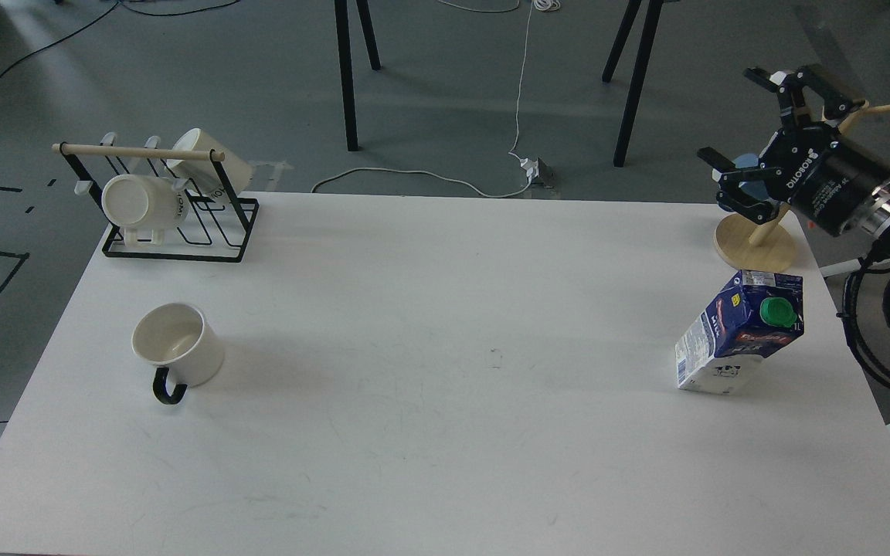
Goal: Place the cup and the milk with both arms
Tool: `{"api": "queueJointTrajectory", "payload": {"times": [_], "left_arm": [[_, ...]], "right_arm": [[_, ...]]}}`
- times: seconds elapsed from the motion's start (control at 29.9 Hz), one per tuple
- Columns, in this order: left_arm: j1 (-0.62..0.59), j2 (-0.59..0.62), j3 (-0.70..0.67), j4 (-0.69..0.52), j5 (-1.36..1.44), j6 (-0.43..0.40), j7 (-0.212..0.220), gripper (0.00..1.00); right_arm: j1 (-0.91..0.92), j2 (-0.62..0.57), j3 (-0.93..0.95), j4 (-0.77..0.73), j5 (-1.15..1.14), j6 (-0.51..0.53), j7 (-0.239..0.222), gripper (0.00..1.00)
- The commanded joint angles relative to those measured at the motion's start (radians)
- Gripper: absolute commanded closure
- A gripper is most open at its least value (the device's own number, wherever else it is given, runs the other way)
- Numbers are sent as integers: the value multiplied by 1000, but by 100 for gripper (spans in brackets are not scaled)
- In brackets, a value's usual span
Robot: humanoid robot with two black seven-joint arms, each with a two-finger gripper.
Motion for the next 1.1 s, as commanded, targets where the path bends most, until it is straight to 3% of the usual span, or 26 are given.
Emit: {"api": "queueJointTrajectory", "payload": {"times": [0.0,0.43,0.6,0.87,1.07], "left_arm": [[-19,14,-5,-68,73,0,7,0],[-108,12,-12,-82,170,0,4,0],[-145,-58,-113,-85,77,0,-1,0],[-158,-260,-155,281,-129,0,7,0],[-155,-379,-117,313,-183,0,30,0]], "right_arm": [[-7,0,0,-1,0,0,0,0],[-13,-3,0,-4,0,0,-2,0],[-13,-8,0,-4,0,0,-2,0],[-15,-6,-12,-2,0,0,-2,0],[-13,-5,-12,-2,-2,0,-3,0]]}}
